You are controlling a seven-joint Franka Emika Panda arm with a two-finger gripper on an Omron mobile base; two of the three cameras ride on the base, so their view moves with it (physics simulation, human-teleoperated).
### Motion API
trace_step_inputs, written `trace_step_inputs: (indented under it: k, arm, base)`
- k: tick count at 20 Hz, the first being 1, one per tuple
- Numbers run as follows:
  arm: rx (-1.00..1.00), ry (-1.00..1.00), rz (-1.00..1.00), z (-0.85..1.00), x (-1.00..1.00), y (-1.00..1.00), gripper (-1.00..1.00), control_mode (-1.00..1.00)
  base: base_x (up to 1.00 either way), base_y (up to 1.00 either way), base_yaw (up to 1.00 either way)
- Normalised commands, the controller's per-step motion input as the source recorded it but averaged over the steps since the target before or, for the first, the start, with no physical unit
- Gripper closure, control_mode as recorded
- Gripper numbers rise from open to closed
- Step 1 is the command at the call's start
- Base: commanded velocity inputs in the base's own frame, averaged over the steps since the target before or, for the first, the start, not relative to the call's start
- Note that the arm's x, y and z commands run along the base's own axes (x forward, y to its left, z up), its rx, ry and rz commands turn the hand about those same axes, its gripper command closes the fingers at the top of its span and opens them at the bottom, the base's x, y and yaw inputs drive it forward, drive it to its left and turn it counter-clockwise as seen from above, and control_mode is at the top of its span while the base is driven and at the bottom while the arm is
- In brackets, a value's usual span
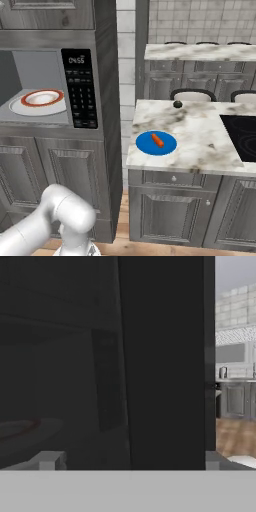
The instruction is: Pick the carrot from the counter and place it in the microwave. Then turn on the microwave.
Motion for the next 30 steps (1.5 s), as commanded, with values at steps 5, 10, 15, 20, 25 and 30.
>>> trace_step_inputs:
  k: [5, 10, 15, 20, 25, 30]
  arm:
    - [0.00, 0.00, -0.11, 0.00, -0.02, 0.18, -1.00, -1.00]
    - [0.00, 0.00, -0.10, -0.01, -0.09, 0.17, -1.00, -1.00]
    - [0.00, 0.00, -0.10, -0.06, -0.19, 0.02, -1.00, -1.00]
    - [-0.01, 0.00, -0.12, -0.07, -0.20, 0.00, -1.00, -1.00]
    - [-0.01, -0.03, -0.07, -0.13, -0.22, 0.03, -1.00, -1.00]
    - [-0.02, -0.09, 0.00, -0.15, -0.24, 0.07, -1.00, -1.00]
  base:
    - [0.00, 0.00, 0.00]
    - [0.00, 0.00, 0.00]
    - [0.00, 0.00, 0.00]
    - [0.00, 0.00, 0.00]
    - [0.00, 0.00, 0.00]
    - [0.00, 0.00, 0.00]
